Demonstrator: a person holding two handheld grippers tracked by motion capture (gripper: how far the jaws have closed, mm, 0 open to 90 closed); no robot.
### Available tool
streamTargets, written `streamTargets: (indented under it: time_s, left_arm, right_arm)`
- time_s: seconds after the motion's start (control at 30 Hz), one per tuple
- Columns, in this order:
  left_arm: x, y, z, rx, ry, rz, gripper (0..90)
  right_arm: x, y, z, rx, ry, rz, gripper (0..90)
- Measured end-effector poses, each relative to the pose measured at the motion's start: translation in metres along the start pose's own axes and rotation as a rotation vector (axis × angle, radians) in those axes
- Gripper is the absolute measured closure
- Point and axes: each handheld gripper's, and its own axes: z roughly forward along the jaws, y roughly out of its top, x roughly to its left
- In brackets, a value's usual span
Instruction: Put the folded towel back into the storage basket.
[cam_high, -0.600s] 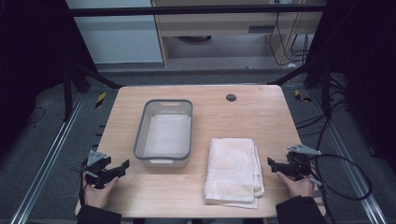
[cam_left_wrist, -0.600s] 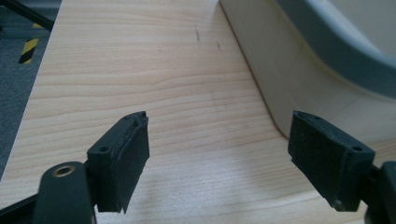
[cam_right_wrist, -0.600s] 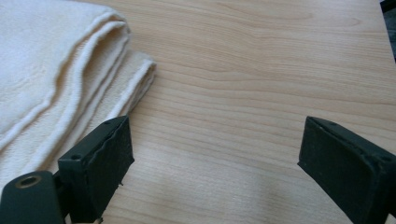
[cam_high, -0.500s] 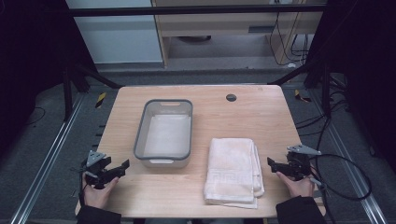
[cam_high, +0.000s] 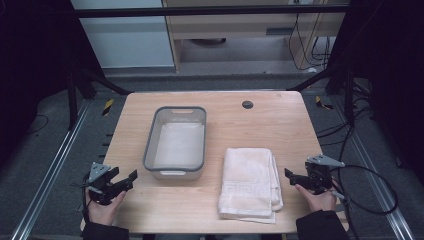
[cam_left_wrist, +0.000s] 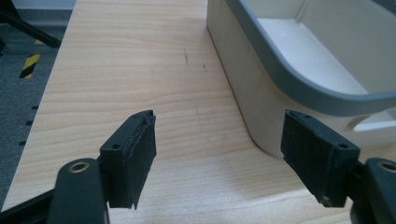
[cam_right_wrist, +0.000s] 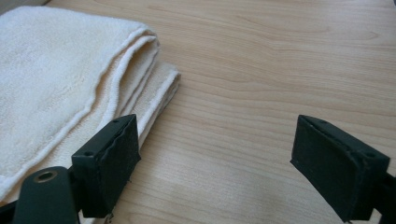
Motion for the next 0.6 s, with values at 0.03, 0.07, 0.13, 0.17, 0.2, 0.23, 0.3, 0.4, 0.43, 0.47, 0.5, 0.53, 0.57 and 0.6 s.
streamTargets:
  time_s: [0.03,0.07,0.13,0.17,0.2,0.23,0.3,0.4,0.43,0.47,0.5,0.53,0.57,0.6]
  left_arm:
    - [-0.001,0.0,-0.001,-0.002,0.0,-0.004,27.2]
    - [-0.001,0.001,-0.001,-0.004,0.001,-0.004,27.8]
    - [-0.002,0.002,-0.002,-0.008,-0.006,-0.007,28.5]
    - [-0.002,0.002,-0.003,-0.012,-0.007,-0.009,29.0]
    - [-0.002,0.003,-0.003,-0.014,-0.011,-0.014,29.5]
    - [-0.003,0.003,-0.004,-0.018,-0.017,-0.019,29.5]
    - [-0.006,0.004,-0.006,-0.025,-0.022,-0.014,30.2]
    - [-0.009,0.006,-0.008,-0.038,-0.026,-0.012,30.9]
    - [-0.01,0.007,-0.009,-0.041,-0.029,-0.009,31.1]
    - [-0.011,0.007,-0.01,-0.047,-0.031,-0.009,31.4]
    - [-0.012,0.008,-0.011,-0.052,-0.034,-0.008,32.0]
    - [-0.013,0.009,-0.012,-0.058,-0.037,-0.007,32.3]
    - [-0.013,0.01,-0.013,-0.062,-0.038,-0.005,32.5]
    - [-0.014,0.011,-0.014,-0.066,-0.041,-0.001,33.0]
  right_arm:
    - [0.0,0.0,0.0,-0.004,0.0,-0.001,16.0]
    - [0.001,0.001,0.0,-0.009,0.005,-0.003,16.2]
    - [0.002,0.002,-0.001,-0.013,0.009,-0.004,16.6]
    - [0.003,0.002,-0.002,-0.016,0.008,-0.007,17.0]
    - [0.004,0.003,-0.003,-0.021,0.012,-0.004,17.4]
    - [0.004,0.004,-0.003,-0.024,0.012,-0.008,17.6]
    - [0.005,0.005,-0.004,-0.035,0.018,-0.01,17.9]
    - [0.006,0.006,-0.007,-0.044,0.029,-0.002,18.7]
    - [0.006,0.007,-0.007,-0.046,0.028,-0.008,18.9]
    - [0.006,0.008,-0.007,-0.046,0.029,-0.005,19.2]
    - [0.007,0.008,-0.008,-0.052,0.03,-0.009,19.8]
    - [0.007,0.009,-0.009,-0.054,0.031,-0.006,20.2]
    - [0.007,0.01,-0.009,-0.057,0.033,-0.006,20.5]
    - [0.008,0.01,-0.01,-0.059,0.035,-0.004,20.9]
